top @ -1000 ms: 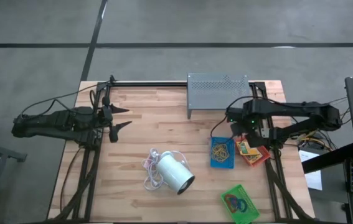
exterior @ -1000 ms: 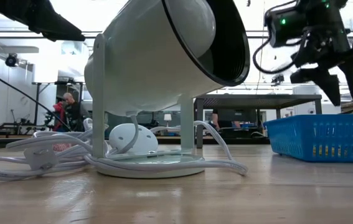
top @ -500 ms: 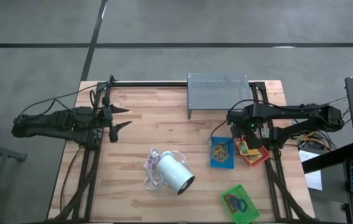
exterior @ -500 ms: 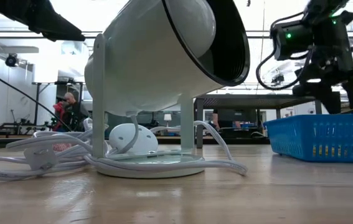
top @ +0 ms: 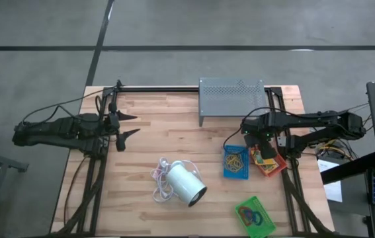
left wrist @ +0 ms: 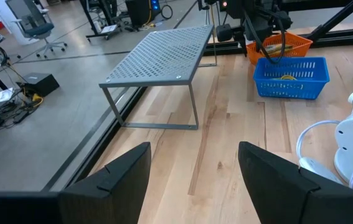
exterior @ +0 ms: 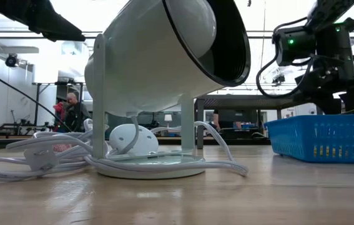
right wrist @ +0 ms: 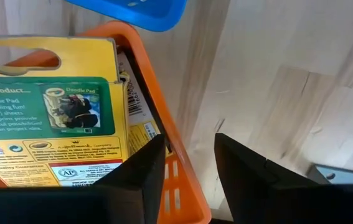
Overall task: Pick & Place Office Desk Supplies
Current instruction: Put the orange bin with the sorted box of crayons on the shelf
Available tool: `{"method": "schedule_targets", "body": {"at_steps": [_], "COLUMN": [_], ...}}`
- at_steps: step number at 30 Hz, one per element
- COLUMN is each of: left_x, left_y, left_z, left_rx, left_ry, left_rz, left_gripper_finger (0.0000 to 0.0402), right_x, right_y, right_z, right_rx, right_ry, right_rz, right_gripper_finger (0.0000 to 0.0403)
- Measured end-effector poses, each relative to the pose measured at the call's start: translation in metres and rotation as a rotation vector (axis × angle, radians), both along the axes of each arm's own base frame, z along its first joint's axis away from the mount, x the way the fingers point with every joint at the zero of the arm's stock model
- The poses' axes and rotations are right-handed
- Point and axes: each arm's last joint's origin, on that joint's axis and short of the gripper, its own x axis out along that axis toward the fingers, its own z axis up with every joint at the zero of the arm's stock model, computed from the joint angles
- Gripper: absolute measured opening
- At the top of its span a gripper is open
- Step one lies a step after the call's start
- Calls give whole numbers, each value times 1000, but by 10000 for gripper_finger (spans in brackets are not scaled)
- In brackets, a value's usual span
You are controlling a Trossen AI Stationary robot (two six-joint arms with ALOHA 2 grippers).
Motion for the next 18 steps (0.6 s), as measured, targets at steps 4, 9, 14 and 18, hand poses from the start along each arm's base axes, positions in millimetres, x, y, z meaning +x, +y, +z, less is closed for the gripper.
{"method": "schedule_targets", "body": {"at_steps": [4,9,14,18], "left_x": [0,0,0,0], "left_y": [0,0,0,0], "left_z": [0,0,0,0], "left_rx": [0,0,0,0], "left_ry": [0,0,0,0], "left_rz": [0,0,0,0], "left_gripper_finger": [244,244,244,244], "right_x": [-3,-5,-6,-6], "right_y": [1,1,1,1], "right_z": [-4,-7,-7,-7], "right_rx": [3,8,9,12], "right_ry": [14,32,35,33], "right_rz": [-1,8,13,12], "right_gripper_finger": [116,84,43,14]}}
